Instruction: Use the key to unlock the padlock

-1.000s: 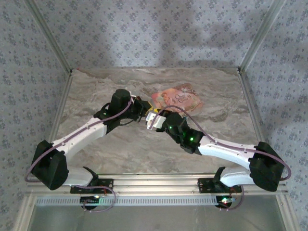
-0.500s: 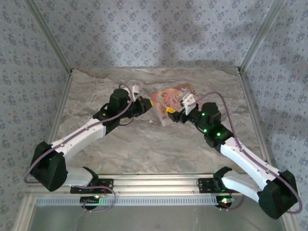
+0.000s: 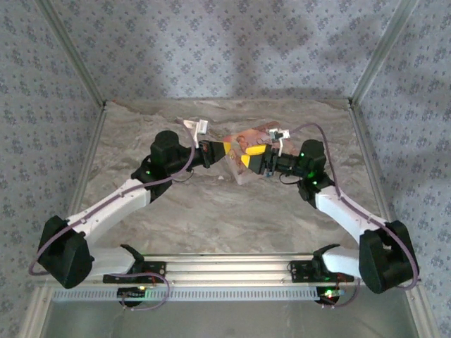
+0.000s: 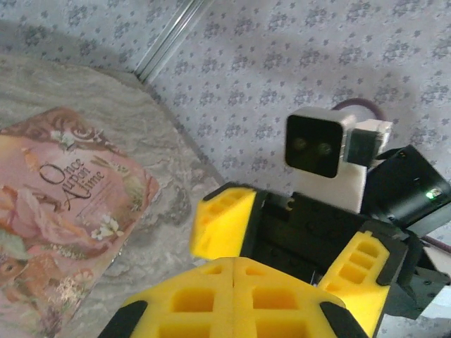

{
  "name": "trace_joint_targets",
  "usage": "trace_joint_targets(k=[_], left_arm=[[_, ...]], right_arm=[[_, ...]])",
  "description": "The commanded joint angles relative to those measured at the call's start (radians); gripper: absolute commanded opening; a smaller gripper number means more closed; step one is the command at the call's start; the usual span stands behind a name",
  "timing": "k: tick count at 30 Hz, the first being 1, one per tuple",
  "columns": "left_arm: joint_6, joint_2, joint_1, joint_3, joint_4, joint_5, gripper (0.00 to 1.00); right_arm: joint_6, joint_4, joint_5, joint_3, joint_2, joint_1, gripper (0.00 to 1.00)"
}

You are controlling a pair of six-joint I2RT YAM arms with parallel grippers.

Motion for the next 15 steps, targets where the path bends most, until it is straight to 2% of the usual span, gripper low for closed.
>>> trace_joint_targets(k=[1,9,15], left_arm=[[0.024,-0.019,-0.008,-0.010,0.067,0.032,0.00],[0.012,-0.016,-0.010,-0.016,0.075,0.029,0.00],[0.007,-0.013,-0.012,-0.019,0.072,0.027,0.00]], right_arm=[[0.080,0.100,-0.078,0.057,0.031,0.035,0.72],[0.073,0.099,-0.080,0.097,0.084,0.076,0.64],[0.070,0.089,-0.080,0.113,0.105,0.087,0.52]])
